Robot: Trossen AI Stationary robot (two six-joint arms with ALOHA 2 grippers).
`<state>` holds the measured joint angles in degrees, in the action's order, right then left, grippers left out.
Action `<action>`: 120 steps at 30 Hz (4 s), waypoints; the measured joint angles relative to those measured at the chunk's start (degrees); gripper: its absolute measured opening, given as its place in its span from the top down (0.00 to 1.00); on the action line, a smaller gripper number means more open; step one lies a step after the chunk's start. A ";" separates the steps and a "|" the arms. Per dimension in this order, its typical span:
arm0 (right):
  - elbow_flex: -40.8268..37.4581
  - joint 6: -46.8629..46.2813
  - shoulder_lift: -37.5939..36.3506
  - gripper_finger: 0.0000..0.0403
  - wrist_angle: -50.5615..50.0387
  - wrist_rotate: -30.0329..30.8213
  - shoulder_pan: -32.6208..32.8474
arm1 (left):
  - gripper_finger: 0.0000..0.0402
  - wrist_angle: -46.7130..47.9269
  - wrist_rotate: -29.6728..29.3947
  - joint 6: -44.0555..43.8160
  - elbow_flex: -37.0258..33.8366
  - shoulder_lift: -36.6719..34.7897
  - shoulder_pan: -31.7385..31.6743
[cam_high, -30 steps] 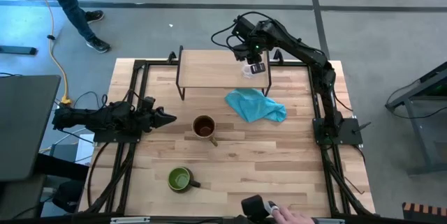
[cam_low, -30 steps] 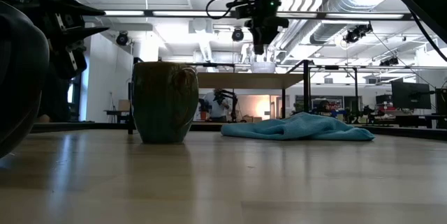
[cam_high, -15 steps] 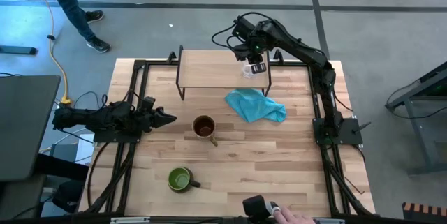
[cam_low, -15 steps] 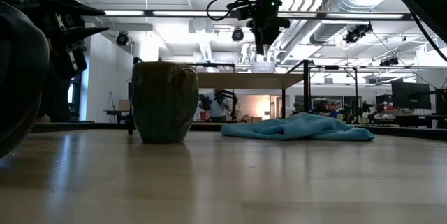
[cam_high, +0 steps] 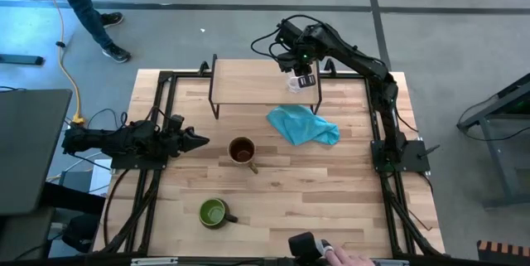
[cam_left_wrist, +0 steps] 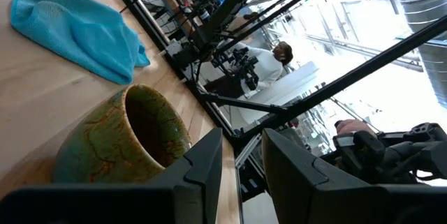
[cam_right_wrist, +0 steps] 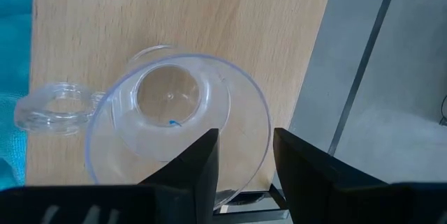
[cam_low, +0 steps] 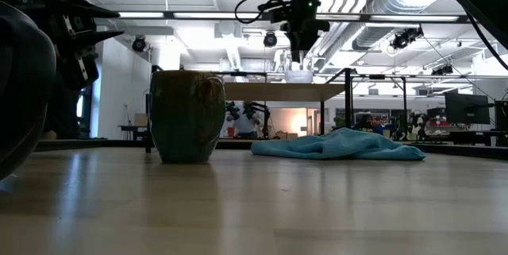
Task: Stack small to large cups/mugs on shelf
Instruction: Put the black mug on the shelf
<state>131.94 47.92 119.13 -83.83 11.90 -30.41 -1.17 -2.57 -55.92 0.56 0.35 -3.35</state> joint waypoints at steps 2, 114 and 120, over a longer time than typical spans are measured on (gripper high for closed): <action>0.00 0.35 -0.51 0.68 0.09 0.00 0.02 | 0.78 0.00 0.00 0.00 0.00 -0.01 -0.01; -109.53 -58.12 -85.71 0.68 125.63 -5.56 25.68 | 0.78 -0.50 -3.28 -0.92 0.00 0.01 -0.01; -109.53 -58.49 -80.63 0.68 127.36 -5.53 29.12 | 0.78 -0.55 -1.75 -1.53 0.00 0.01 -0.01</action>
<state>22.41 -10.57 38.50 43.53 6.37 -1.29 -1.72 -4.32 -57.45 0.56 0.36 -3.36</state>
